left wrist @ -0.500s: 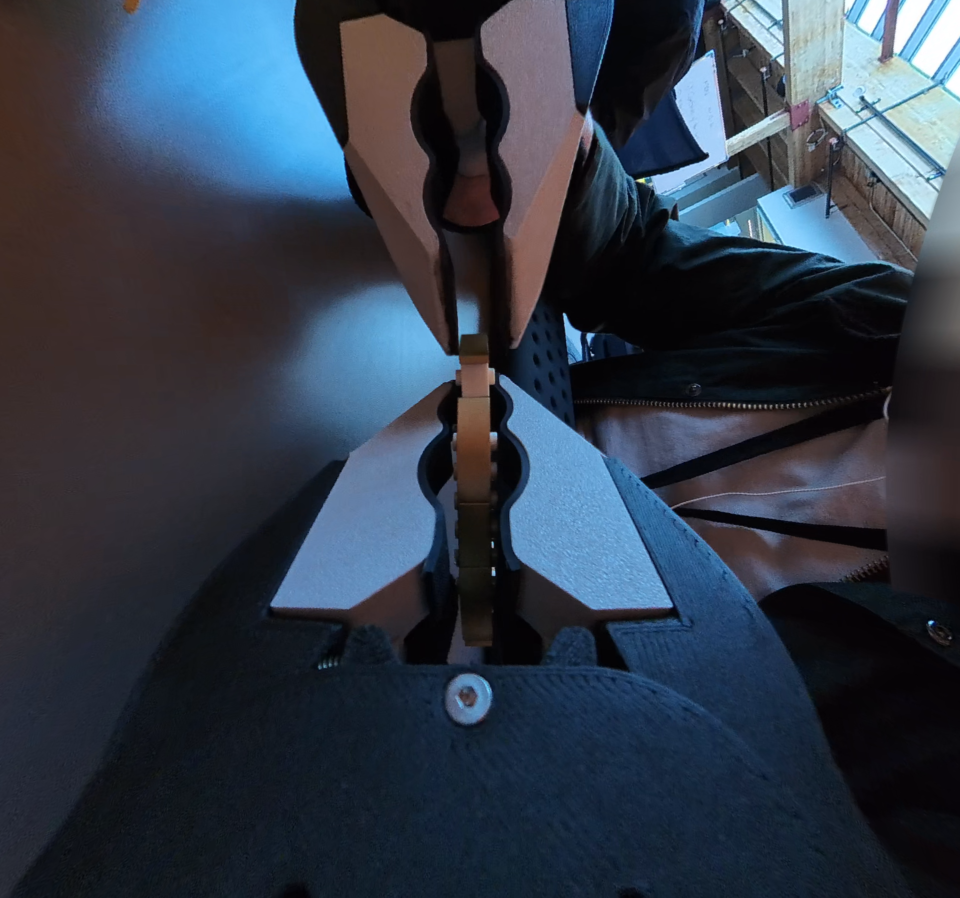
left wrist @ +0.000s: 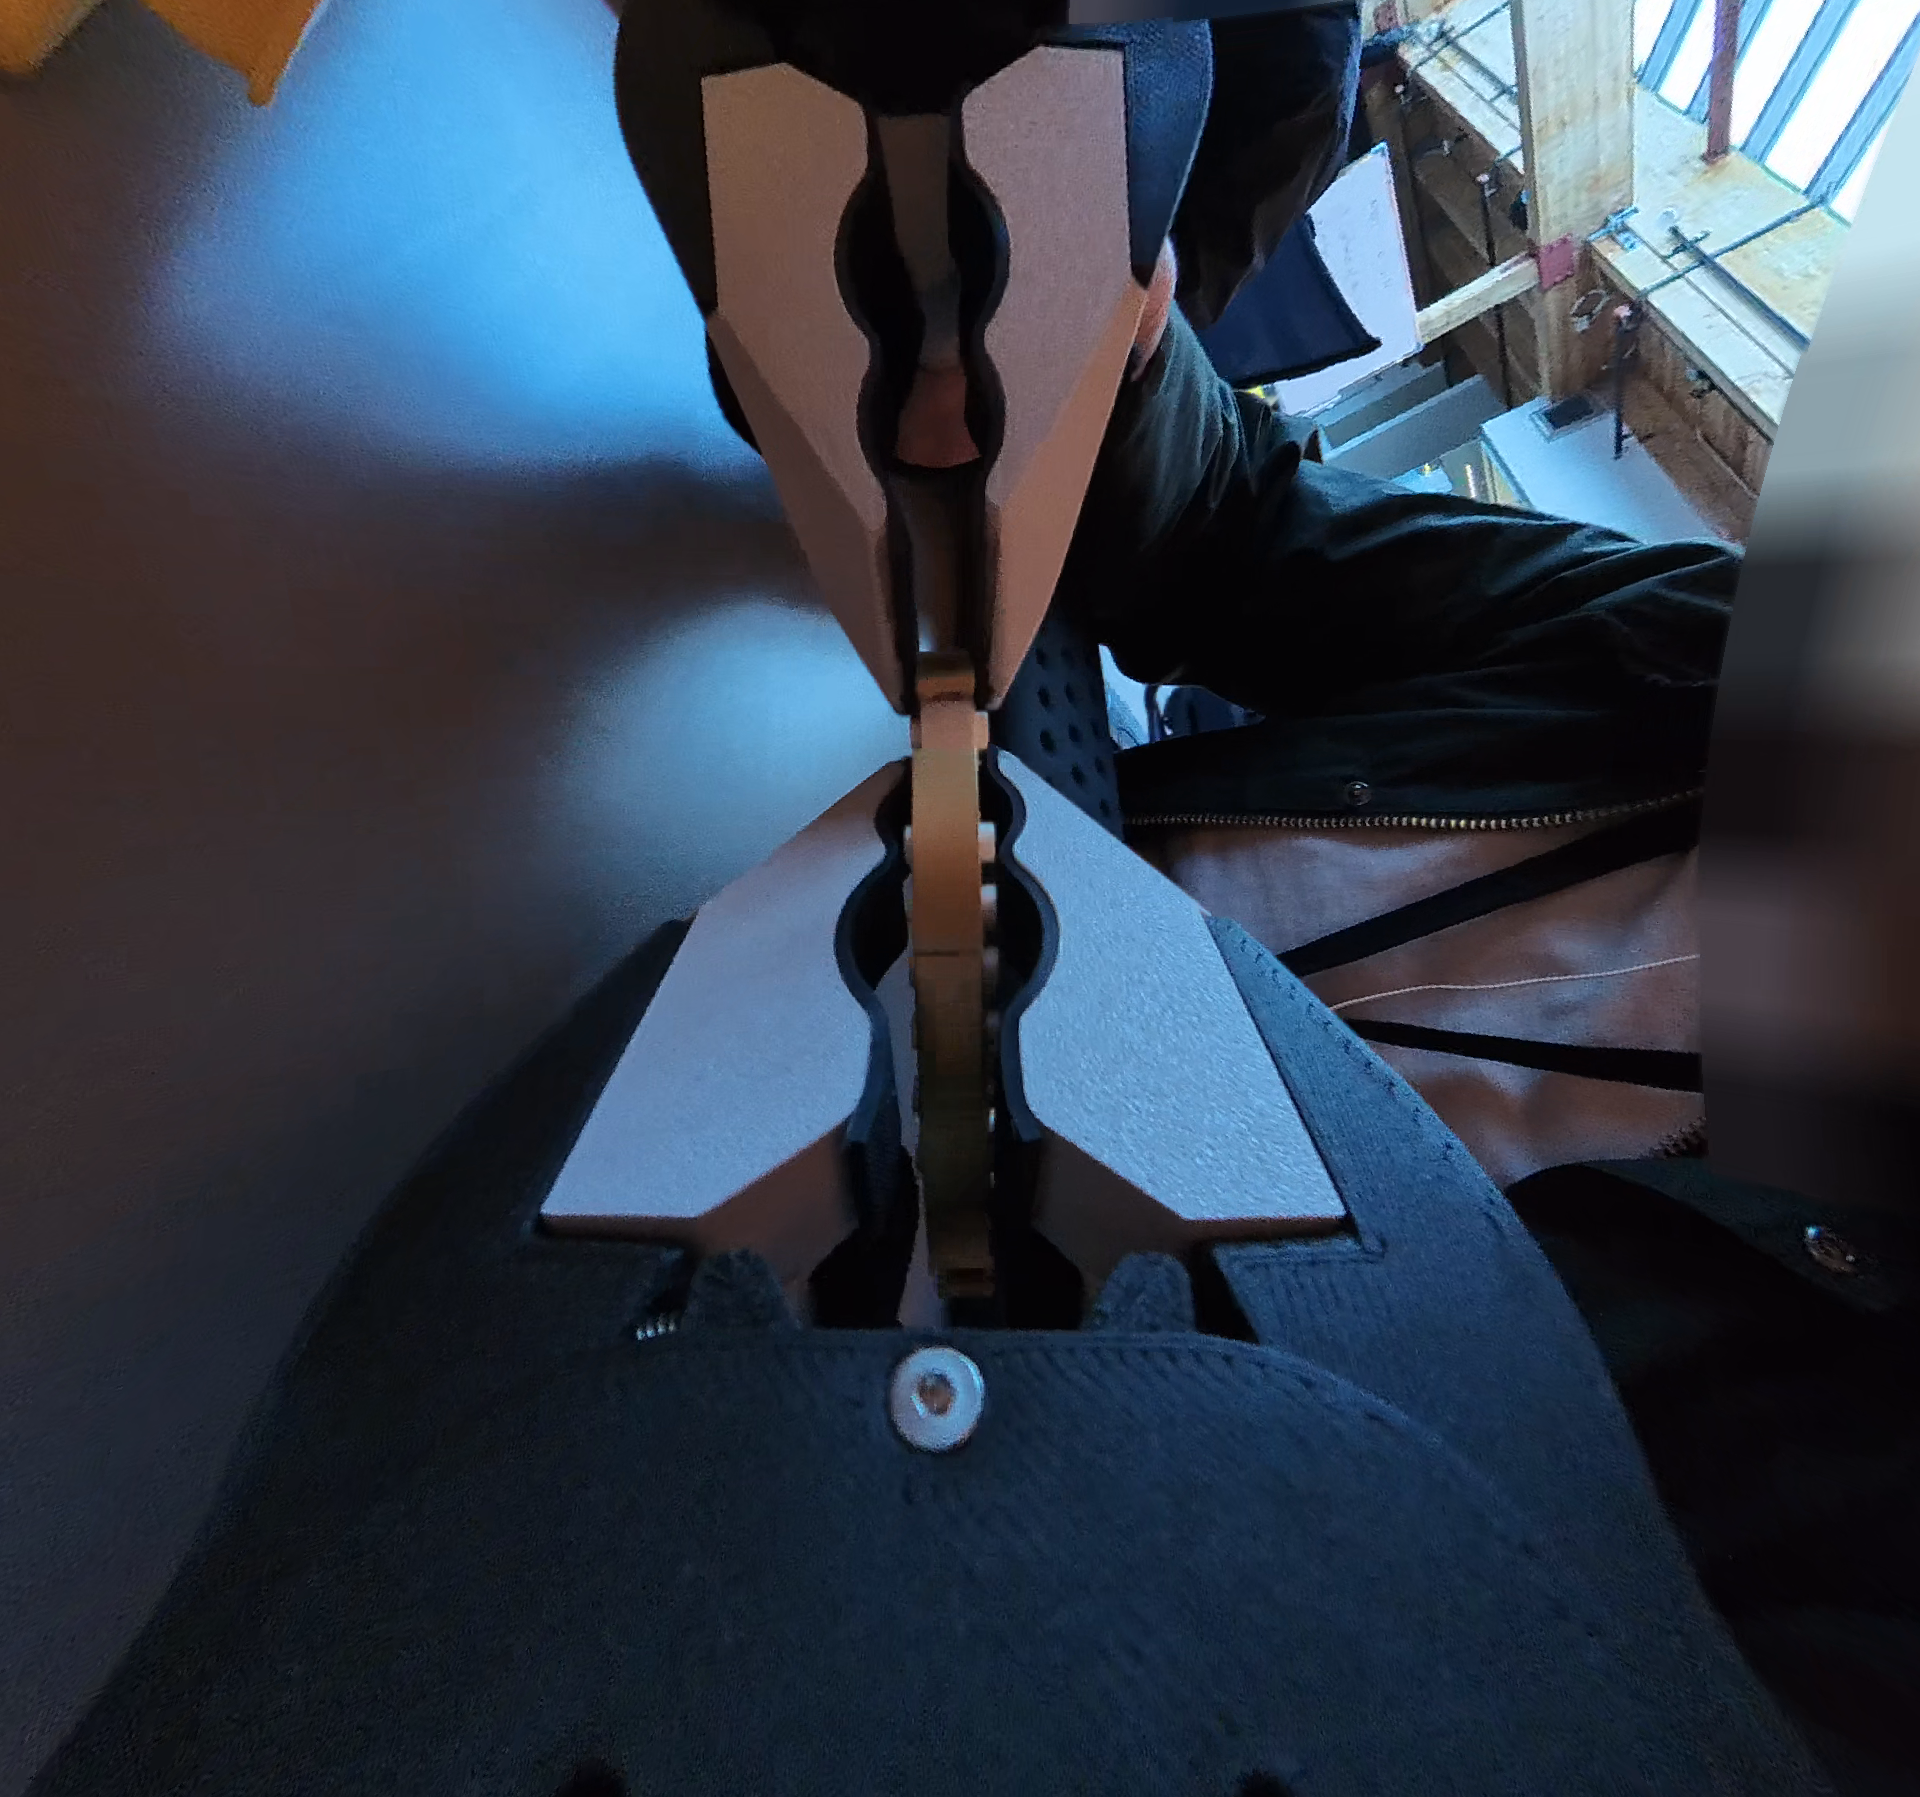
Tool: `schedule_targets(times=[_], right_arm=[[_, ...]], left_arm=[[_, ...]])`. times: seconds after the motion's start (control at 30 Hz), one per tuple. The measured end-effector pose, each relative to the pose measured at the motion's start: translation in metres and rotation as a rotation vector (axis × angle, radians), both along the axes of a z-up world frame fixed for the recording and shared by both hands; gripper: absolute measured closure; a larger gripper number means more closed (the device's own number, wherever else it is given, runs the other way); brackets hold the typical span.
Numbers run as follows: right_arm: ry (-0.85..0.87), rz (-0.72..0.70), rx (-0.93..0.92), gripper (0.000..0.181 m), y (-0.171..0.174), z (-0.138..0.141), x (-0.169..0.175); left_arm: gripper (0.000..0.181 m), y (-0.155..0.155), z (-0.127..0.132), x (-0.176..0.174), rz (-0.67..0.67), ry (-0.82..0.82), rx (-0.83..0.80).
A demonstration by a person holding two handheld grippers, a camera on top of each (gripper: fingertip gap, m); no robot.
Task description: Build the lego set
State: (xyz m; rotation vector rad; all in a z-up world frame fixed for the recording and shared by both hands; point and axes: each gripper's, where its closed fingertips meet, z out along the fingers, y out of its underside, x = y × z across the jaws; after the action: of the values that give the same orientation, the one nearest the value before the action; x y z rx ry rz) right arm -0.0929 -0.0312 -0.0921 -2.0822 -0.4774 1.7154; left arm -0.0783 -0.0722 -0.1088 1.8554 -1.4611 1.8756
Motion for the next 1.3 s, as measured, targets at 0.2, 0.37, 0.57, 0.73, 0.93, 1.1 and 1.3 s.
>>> schedule_targets(times=[0.2, 0.37, 0.57, 0.73, 0.93, 1.1, 1.3], right_arm=[[0.027, -0.030, -0.002, 0.176, 0.002, 0.007, 0.005], [0.033, -0.075, 0.028, 0.176, 0.008, 0.010, 0.006], [0.022, -0.091, 0.030, 0.176, 0.010, 0.008, 0.004], [-0.003, -0.093, 0.038, 0.176, 0.011, 0.006, 0.005], [-0.012, -0.103, 0.079, 0.176, 0.009, 0.016, 0.006], [0.000, -0.105, 0.070, 0.176, 0.008, 0.018, 0.006], [0.017, -0.100, 0.072, 0.177, 0.005, 0.023, 0.006]], left_arm=[[0.172, 0.003, 0.004, 0.000, 0.021, -0.018, 0.020], [0.171, 0.010, 0.009, 0.004, 0.062, -0.066, -0.033], [0.166, 0.018, 0.016, 0.015, 0.125, -0.112, -0.072], [0.171, 0.019, 0.011, 0.016, 0.138, -0.090, -0.008], [0.171, 0.018, 0.019, 0.016, 0.154, -0.127, 0.090], [0.171, 0.017, 0.021, 0.015, 0.149, -0.132, 0.059], [0.171, 0.015, 0.027, 0.014, 0.139, -0.153, 0.065]])
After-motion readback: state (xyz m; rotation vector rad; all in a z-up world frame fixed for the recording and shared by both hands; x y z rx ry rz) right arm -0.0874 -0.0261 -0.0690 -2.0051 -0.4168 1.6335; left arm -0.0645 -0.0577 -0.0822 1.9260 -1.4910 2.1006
